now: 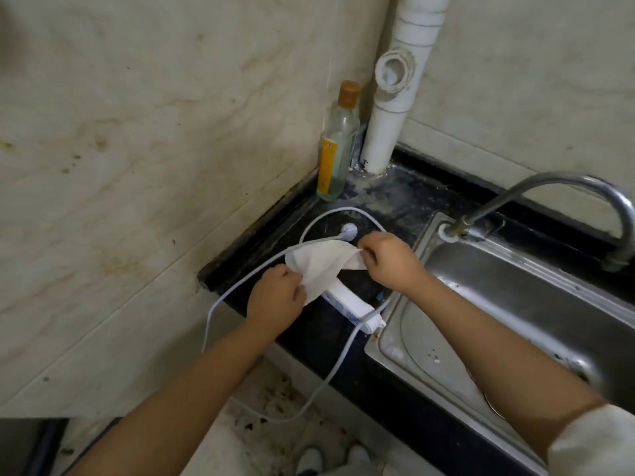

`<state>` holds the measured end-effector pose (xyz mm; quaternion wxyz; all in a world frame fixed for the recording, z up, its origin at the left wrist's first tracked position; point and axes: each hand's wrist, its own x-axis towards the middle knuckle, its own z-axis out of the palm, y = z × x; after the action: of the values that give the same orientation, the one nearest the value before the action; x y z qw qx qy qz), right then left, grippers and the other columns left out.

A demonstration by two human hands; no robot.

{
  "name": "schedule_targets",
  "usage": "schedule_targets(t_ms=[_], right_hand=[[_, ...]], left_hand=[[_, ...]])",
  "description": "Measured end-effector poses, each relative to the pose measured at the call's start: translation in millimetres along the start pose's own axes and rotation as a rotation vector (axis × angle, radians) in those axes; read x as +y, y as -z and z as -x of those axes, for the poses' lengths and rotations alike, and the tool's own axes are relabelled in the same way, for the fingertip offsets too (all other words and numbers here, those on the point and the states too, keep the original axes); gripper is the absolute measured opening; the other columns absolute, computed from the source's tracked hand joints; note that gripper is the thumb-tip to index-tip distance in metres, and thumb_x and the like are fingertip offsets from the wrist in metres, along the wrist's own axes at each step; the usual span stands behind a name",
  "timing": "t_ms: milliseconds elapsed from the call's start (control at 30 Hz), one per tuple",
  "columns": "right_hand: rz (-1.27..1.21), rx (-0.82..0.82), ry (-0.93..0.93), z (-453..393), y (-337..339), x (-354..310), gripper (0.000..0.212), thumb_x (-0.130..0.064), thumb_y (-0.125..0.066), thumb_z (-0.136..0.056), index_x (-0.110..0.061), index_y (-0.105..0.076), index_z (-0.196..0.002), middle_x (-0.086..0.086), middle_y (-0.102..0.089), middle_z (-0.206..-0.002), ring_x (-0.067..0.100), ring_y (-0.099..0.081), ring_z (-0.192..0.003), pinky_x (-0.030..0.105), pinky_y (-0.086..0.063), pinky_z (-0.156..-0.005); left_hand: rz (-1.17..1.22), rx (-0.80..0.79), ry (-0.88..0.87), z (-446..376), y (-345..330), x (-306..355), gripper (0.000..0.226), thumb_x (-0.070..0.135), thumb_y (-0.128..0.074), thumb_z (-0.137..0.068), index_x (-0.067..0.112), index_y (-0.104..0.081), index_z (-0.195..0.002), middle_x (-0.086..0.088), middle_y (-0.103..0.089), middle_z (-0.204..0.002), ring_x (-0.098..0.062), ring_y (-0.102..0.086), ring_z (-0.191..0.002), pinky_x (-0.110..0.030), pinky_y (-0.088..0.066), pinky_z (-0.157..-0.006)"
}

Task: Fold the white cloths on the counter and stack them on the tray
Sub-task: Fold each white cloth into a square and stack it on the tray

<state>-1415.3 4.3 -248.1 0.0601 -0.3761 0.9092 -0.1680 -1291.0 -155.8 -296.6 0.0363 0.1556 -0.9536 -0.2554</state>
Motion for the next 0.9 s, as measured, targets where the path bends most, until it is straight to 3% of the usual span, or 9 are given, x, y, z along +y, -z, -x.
schedule_targets(t_ms=[133, 300, 400, 467, 567, 633, 767, 833, 900], right_hand=[[-0.037, 0.152, -0.086, 36.6, 51.8, 6.9, 0.015, -0.006, -0.047, -0.091, 0.004, -0.058, -0.092, 0.022, -0.063, -0.086, 0.034, -0.057, -0.08, 0.029, -0.033, -0.063], [0.003, 0.295, -0.203, 118.5, 118.6, 35.5, 0.011, -0.005, -0.053, -0.089, 0.003, -0.061, -0.089, 0.019, -0.064, -0.084, 0.026, -0.054, -0.073, 0.024, -0.028, -0.064], [0.025, 0.357, -0.341, 191.9, 148.0, 62.0, 0.012, -0.006, -0.051, -0.09, 0.0, -0.061, -0.094, 0.011, -0.062, -0.086, 0.015, -0.046, -0.074, 0.021, -0.029, -0.066], [0.037, 0.395, -0.473, 251.1, 163.0, 77.8, 0.013, -0.008, -0.05, -0.091, -0.001, -0.06, -0.096, 0.002, -0.055, -0.081, 0.013, -0.045, -0.072, 0.023, -0.031, -0.068], [0.05, 0.491, -0.674, 352.7, 177.6, 94.1, 0.012, -0.007, -0.05, -0.091, 0.0, -0.06, -0.093, -0.006, -0.048, -0.07, 0.005, -0.041, -0.06, 0.02, -0.029, -0.063], [0.046, 0.524, -0.801, 409.6, 179.7, 100.0, 0.012, -0.006, -0.05, -0.091, 0.0, -0.06, -0.094, -0.003, -0.051, -0.075, 0.01, -0.045, -0.064, 0.019, -0.029, -0.062], [0.094, 0.566, -1.102, 570.5, 180.3, 104.0, 0.015, -0.004, -0.047, -0.089, -0.002, -0.06, -0.097, 0.001, -0.055, -0.083, 0.015, -0.048, -0.076, 0.019, -0.029, -0.064], [0.11, 0.522, -1.264, 648.5, 177.2, 106.7, 0.019, -0.003, -0.045, -0.086, -0.004, -0.06, -0.099, 0.006, -0.06, -0.092, 0.019, -0.051, -0.082, 0.025, -0.035, -0.068], [0.127, 0.468, -1.437, 724.7, 175.6, 108.7, 0.024, -0.003, -0.043, -0.083, -0.005, -0.059, -0.101, 0.01, -0.061, -0.101, 0.026, -0.055, -0.091, 0.03, -0.04, -0.071]], left_hand=[[0.137, 0.013, -0.079, -17.8, 38.3, 46.0, 0.017, 0.01, -0.045, -0.093, -0.003, -0.057, -0.093, -0.02, -0.059, -0.09, -0.03, -0.056, -0.084, -0.03, -0.035, -0.066], [0.305, -0.085, -0.323, -32.2, 30.4, 143.8, 0.035, 0.008, -0.043, -0.093, 0.006, -0.049, -0.128, -0.017, -0.058, -0.121, -0.029, -0.053, -0.111, -0.03, -0.038, -0.087], [0.429, -0.282, -0.491, -19.1, 4.8, 212.8, 0.036, 0.009, -0.041, -0.081, -0.002, -0.064, -0.106, -0.018, -0.061, -0.107, -0.025, -0.054, -0.1, -0.019, -0.033, -0.078], [0.433, -0.427, -0.584, -3.7, -19.2, 259.0, 0.029, 0.011, -0.049, -0.078, -0.003, -0.069, -0.093, -0.015, -0.061, -0.099, -0.028, -0.056, -0.102, -0.019, -0.036, -0.085], [0.256, -0.646, -0.798, 32.0, -59.2, 328.1, 0.032, 0.014, -0.071, -0.078, 0.004, -0.067, -0.108, -0.006, -0.056, -0.112, -0.015, -0.051, -0.107, -0.017, -0.035, -0.092], [0.176, -0.708, -0.927, 55.9, -77.2, 361.4, 0.04, 0.017, -0.076, -0.074, 0.006, -0.066, -0.111, -0.004, -0.053, -0.115, -0.011, -0.049, -0.107, -0.017, -0.035, -0.091], [0.218, -0.77, -1.178, 155.2, -125.2, 465.3, 0.028, 0.025, -0.057, -0.078, 0.002, -0.073, -0.084, -0.014, -0.069, -0.092, -0.02, -0.059, -0.09, -0.027, -0.04, -0.078], [0.139, -0.798, -1.232, 212.9, -149.0, 514.2, 0.02, 0.016, -0.054, -0.087, 0.008, -0.069, -0.076, -0.01, -0.066, -0.083, -0.024, -0.059, -0.087, -0.03, -0.041, -0.076], [0.088, -0.822, -1.291, 275.2, -175.0, 558.3, 0.031, 0.018, -0.051, -0.09, 0.015, -0.056, -0.059, -0.007, -0.058, -0.071, -0.026, -0.057, -0.077, -0.034, -0.044, -0.071]])
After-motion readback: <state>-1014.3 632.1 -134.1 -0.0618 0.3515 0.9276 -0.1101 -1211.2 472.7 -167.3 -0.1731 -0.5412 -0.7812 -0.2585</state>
